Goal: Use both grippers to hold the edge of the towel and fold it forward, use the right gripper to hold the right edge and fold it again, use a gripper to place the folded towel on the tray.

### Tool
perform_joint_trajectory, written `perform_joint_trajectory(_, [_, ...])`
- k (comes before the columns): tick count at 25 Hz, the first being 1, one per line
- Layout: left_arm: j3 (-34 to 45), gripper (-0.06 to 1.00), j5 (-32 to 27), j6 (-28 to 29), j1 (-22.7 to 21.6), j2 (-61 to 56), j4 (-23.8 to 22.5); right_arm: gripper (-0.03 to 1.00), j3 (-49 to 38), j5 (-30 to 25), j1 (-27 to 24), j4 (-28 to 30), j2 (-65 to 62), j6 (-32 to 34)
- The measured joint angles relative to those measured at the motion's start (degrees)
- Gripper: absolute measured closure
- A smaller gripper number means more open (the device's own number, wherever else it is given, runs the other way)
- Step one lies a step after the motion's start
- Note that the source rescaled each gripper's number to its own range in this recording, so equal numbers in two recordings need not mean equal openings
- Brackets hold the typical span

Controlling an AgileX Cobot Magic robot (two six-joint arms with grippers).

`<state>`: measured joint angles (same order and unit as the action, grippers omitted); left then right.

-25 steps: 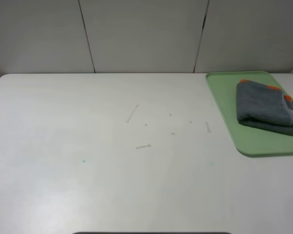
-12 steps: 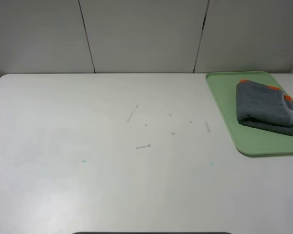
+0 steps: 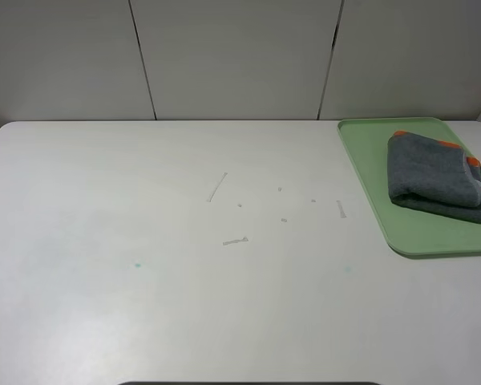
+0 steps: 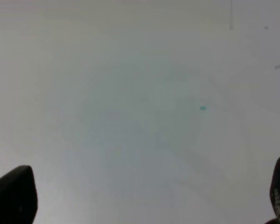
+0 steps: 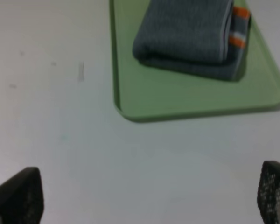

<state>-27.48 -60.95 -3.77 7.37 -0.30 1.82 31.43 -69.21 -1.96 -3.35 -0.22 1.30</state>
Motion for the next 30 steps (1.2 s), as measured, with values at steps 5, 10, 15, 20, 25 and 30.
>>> perform_joint_trajectory(5, [0.00,-0.06,0.00,0.00,0.00,0.00,0.00,-0.03,-0.84,4.85,0.00,2.07,-0.14,0.00])
perform_joint_trajectory(10, [0.00,-0.06,0.00,0.00,0.00,0.00,0.00,-0.03,-2.23,8.39,0.00,5.43,-0.14,-0.19])
perform_joint_trajectory(15, [0.00,-0.06,0.00,0.00,0.00,0.00,-0.12,-0.03,-3.12,10.11,0.00,6.25,-0.14,-0.24])
perform_joint_trajectory(20, [0.00,-0.06,0.00,0.00,0.00,0.00,-0.17,-0.03,-3.12,10.16,0.00,6.32,-0.14,-0.24])
perform_joint_trajectory(25, [0.00,-0.06,0.00,0.00,0.00,0.00,-0.17,-0.03,-3.12,10.16,0.00,6.38,-0.14,-0.24])
perform_joint_trajectory(30, [0.00,-0.06,0.00,0.00,0.00,0.00,-0.17,-0.03,-3.12,10.16,0.00,6.38,-0.14,-0.24])
